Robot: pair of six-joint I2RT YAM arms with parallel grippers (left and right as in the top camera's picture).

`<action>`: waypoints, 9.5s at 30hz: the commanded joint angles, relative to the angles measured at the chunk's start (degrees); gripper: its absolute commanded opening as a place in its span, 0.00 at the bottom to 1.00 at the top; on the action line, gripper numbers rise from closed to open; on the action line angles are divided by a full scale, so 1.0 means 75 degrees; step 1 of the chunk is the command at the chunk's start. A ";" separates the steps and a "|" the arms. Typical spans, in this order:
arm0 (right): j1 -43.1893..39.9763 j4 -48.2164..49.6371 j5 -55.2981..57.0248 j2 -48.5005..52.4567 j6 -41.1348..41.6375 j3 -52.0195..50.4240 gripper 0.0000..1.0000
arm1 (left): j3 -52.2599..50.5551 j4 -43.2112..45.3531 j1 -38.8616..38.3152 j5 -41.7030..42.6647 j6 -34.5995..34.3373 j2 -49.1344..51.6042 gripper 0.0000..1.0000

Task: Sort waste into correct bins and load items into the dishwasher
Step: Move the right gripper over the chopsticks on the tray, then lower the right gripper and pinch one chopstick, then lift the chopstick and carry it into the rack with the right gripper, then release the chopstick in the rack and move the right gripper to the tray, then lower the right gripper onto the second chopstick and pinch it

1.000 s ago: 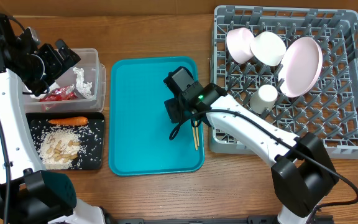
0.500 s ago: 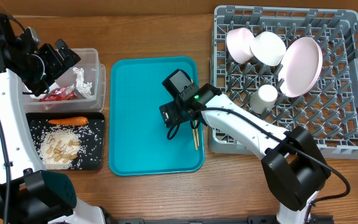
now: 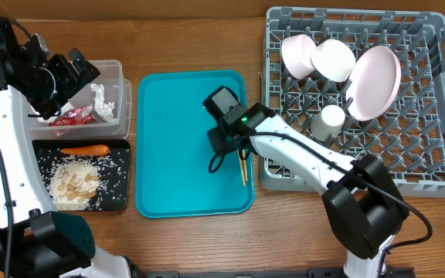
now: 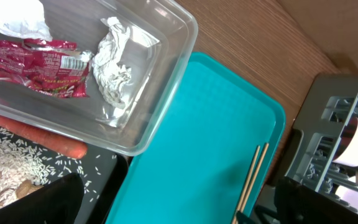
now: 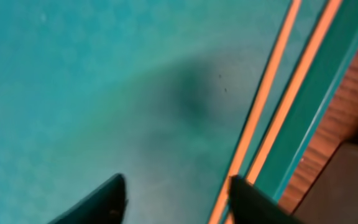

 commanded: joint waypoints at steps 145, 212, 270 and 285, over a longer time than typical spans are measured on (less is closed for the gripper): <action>-0.0192 0.0525 0.0335 0.0195 0.2871 0.1145 0.04 | 0.0166 0.0006 -0.0012 -0.0050 -0.0105 -0.0152 1.00; -0.3363 -0.1743 0.0493 -0.1218 0.0458 0.0289 0.04 | 0.0166 0.0003 -0.0012 -0.0047 -0.0105 -0.0152 1.00; -0.0009 0.0618 0.2197 -0.0679 0.3191 0.0134 0.49 | 0.0166 0.0006 -0.0015 -0.0050 -0.0105 -0.0152 1.00; -0.0009 0.0906 0.2022 0.0624 0.3194 0.0131 0.51 | 0.0166 0.0006 -0.0017 -0.0050 -0.0105 -0.0152 1.00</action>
